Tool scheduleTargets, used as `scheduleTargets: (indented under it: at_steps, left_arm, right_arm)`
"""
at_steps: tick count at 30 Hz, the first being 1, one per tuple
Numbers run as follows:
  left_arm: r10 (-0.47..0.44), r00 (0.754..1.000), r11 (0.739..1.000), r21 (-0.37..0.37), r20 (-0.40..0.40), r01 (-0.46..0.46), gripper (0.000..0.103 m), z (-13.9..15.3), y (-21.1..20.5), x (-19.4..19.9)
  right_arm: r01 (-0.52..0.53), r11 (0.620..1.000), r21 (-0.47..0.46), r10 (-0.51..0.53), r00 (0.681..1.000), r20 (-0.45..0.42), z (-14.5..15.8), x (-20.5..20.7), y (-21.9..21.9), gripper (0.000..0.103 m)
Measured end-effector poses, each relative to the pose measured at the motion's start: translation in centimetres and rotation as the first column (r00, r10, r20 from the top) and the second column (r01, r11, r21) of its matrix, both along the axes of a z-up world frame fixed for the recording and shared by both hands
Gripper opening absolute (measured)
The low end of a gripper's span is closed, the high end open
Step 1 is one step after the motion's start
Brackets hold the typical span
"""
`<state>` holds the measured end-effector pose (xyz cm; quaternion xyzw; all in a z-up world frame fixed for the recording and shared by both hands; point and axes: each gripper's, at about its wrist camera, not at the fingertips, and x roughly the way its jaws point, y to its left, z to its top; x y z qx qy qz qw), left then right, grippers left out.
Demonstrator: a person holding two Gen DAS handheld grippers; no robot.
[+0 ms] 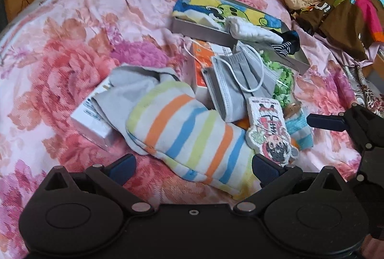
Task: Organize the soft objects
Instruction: 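Grasp the cartoon-printed pouch with the right tool while the left tool grasps the striped sock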
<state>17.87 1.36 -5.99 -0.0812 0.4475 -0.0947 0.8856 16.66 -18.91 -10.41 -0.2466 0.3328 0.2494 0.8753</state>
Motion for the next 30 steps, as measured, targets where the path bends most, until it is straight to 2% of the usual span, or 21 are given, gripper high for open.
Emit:
scheduleTargets:
  at_steps: [7, 15, 17, 25, 30]
  left_arm:
    - [0.02, 1.0, 0.992, -0.126, 0.008, -0.019, 0.102, -0.7, 0.2, 1.3]
    - [0.021, 1.0, 0.989, -0.146, -0.003, -0.021, 0.09, -1.6, -0.2, 2.0]
    - [0.018, 1.0, 0.988, -0.155, 0.008, -0.016, 0.076, -1.5, -0.1, 1.9]
    - [-0.014, 0.997, 0.987, -0.156, 0.078, 0.026, 0.064, -0.8, -0.4, 1.4]
    - [-0.052, 0.993, 0.995, -0.075, 0.103, 0.059, 0.044, -0.7, -1.1, 1.1]
  right_arm:
    - [0.047, 0.999, 0.004, -0.047, 0.999, -0.022, -0.2, 0.9, -0.2, 0.102]
    - [0.053, 0.998, 0.022, -0.052, 0.997, -0.058, -0.6, 1.2, -0.1, 0.1]
    - [0.051, 0.998, 0.021, -0.05, 0.997, -0.059, -0.6, 1.2, 0.0, 0.098]
    - [0.078, 0.996, 0.042, -0.075, 0.995, -0.069, -0.5, 1.4, -0.2, 0.092]
    - [0.069, 0.997, 0.046, -0.064, 0.993, -0.097, -0.6, 1.5, -0.1, 0.085]
